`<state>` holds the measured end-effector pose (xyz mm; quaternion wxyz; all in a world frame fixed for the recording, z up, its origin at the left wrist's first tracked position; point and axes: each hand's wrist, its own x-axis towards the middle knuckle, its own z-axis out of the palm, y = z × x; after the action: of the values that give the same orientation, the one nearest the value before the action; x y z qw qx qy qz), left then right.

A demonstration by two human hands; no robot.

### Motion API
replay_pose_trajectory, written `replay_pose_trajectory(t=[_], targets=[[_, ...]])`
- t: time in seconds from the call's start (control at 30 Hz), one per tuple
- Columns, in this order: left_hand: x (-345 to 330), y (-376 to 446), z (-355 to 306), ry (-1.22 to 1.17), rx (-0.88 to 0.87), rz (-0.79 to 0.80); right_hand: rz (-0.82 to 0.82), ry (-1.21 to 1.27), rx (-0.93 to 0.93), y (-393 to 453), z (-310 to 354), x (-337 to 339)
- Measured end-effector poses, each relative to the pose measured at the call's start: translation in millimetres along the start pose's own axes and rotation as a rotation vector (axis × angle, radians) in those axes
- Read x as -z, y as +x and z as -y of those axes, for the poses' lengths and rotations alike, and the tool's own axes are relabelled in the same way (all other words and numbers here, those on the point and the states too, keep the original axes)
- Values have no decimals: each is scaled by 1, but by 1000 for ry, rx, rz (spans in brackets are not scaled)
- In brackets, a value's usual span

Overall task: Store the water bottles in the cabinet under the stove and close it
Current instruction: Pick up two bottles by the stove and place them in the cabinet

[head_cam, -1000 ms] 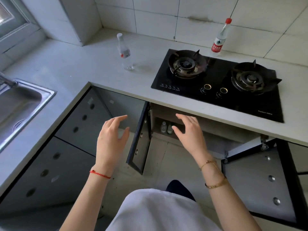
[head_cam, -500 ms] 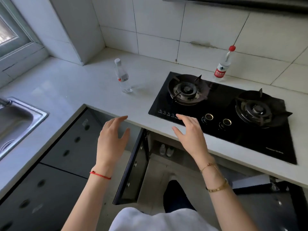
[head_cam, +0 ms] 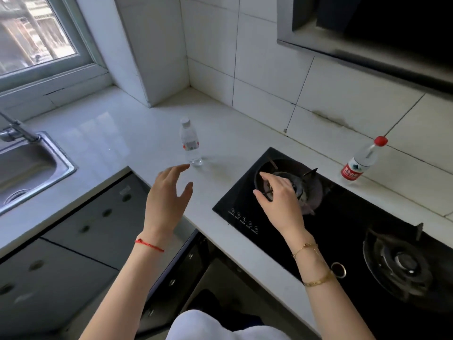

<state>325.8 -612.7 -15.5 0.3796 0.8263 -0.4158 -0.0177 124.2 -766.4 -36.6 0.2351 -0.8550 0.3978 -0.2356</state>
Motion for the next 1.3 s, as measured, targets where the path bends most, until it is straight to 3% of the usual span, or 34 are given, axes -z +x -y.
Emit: replay_pose_trajectory(t=[0.33, 0.63, 1.0, 1.3], targets=[[-27, 126, 22, 88, -17, -59, 53, -7, 38, 95, -2, -10], [-72, 223, 59, 104, 46, 128, 44, -31, -6, 159, 7, -33], [-80, 248, 77, 139, -23, 190, 22, -30, -108, 168, 10, -50], [-75, 219, 38, 96, -175, 204, -79, -54, -186, 137, -9, -36]])
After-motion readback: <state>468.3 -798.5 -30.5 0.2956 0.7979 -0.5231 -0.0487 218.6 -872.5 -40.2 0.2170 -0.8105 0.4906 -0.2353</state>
